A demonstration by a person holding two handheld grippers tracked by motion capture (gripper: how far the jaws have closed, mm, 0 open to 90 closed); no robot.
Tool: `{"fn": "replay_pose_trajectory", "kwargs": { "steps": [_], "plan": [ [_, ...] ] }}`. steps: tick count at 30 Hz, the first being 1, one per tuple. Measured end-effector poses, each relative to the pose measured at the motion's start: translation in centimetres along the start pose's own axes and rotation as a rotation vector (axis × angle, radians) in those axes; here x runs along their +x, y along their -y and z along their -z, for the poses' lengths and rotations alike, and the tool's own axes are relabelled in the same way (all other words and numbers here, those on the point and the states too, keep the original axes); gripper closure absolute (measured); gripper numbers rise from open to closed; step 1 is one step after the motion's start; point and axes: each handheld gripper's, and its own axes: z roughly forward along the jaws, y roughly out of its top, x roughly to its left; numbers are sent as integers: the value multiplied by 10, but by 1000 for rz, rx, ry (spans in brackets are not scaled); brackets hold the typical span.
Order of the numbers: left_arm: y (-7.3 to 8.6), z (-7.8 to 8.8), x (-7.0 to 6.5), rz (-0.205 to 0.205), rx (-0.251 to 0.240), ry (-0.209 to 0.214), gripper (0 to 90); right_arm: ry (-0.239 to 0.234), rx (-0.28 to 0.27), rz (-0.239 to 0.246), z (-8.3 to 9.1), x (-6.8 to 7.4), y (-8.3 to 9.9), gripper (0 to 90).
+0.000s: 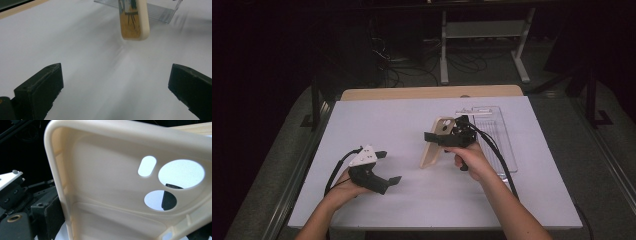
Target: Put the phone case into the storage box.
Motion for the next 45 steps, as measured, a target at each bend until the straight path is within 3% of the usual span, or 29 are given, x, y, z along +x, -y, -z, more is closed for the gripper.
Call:
{"fn": "replay_pose_trajectory", "kwargs": {
  "steps": [7, 9, 12, 18, 27, 41, 45],
  "plan": [
    [17, 14, -1, 13, 9, -22, 0, 1, 0, -6, 0, 1, 0, 86],
    [21, 15, -4, 40, 5, -19, 0, 1, -1, -8, 1, 1, -1, 86],
    [24, 16, -3, 28, 20, -19, 0, 6, -3, -7, 1, 2, -2, 86],
    [23, 17, -2, 24, 11, -21, 0, 17, 1, -11, 3, 2, -4, 87],
    [23, 13, -3, 15, 36, 16, 0, 45, -12, -8, 10, 1, -16, 88],
    [23, 14, -3, -8, 60, 4, 0, 92, -44, -1, 29, -2, -43, 89],
    [23, 14, -2, -1, 47, 5, 0, 105, -53, 1, 34, -5, -49, 89]
  ]
}}
